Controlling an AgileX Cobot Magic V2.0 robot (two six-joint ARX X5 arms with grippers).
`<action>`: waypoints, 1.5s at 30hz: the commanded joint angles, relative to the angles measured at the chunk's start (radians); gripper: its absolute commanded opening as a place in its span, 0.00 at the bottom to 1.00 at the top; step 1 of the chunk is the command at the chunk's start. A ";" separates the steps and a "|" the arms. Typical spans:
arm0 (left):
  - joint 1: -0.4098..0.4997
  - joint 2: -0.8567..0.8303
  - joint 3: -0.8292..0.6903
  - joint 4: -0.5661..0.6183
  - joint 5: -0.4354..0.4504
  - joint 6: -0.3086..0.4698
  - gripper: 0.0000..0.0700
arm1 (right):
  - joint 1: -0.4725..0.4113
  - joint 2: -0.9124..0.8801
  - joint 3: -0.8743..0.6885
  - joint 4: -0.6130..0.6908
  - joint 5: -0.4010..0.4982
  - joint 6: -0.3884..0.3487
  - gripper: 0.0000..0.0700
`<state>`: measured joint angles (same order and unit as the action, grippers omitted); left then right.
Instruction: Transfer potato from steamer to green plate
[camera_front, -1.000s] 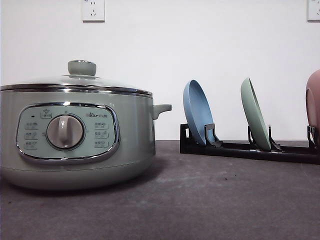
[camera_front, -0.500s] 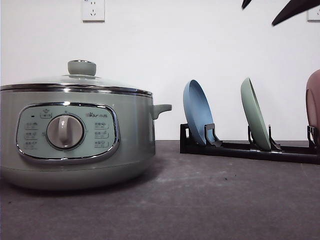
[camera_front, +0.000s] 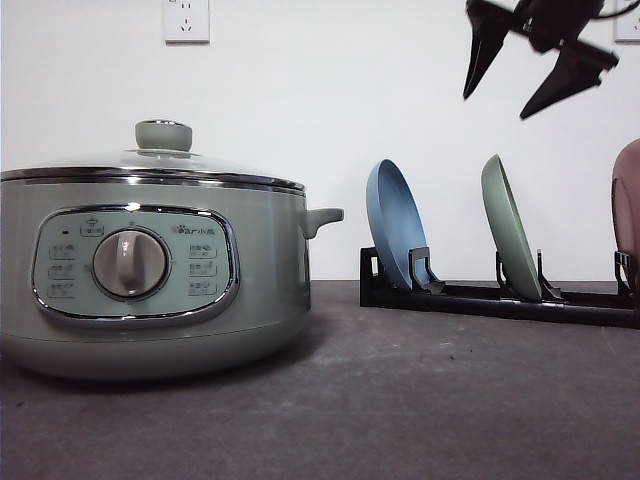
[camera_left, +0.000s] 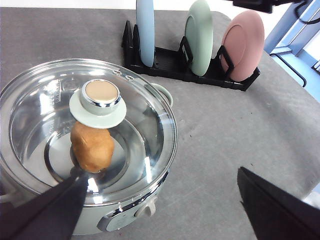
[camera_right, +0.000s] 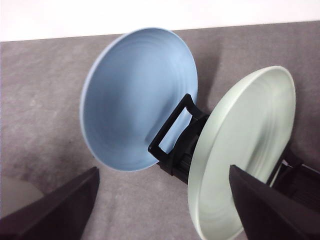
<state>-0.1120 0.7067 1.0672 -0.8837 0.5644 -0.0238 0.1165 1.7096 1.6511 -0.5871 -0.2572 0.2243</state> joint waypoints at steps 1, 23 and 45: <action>-0.002 0.005 0.024 0.009 0.005 0.012 0.87 | -0.002 0.039 0.025 0.021 0.004 0.036 0.75; -0.002 0.005 0.024 0.008 0.005 0.012 0.87 | -0.022 0.151 0.025 0.070 -0.001 0.064 0.23; -0.002 0.005 0.024 0.008 0.005 0.011 0.87 | -0.031 0.151 0.025 0.073 -0.047 0.076 0.01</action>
<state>-0.1120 0.7067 1.0672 -0.8837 0.5644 -0.0238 0.0851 1.8407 1.6512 -0.5306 -0.3042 0.2924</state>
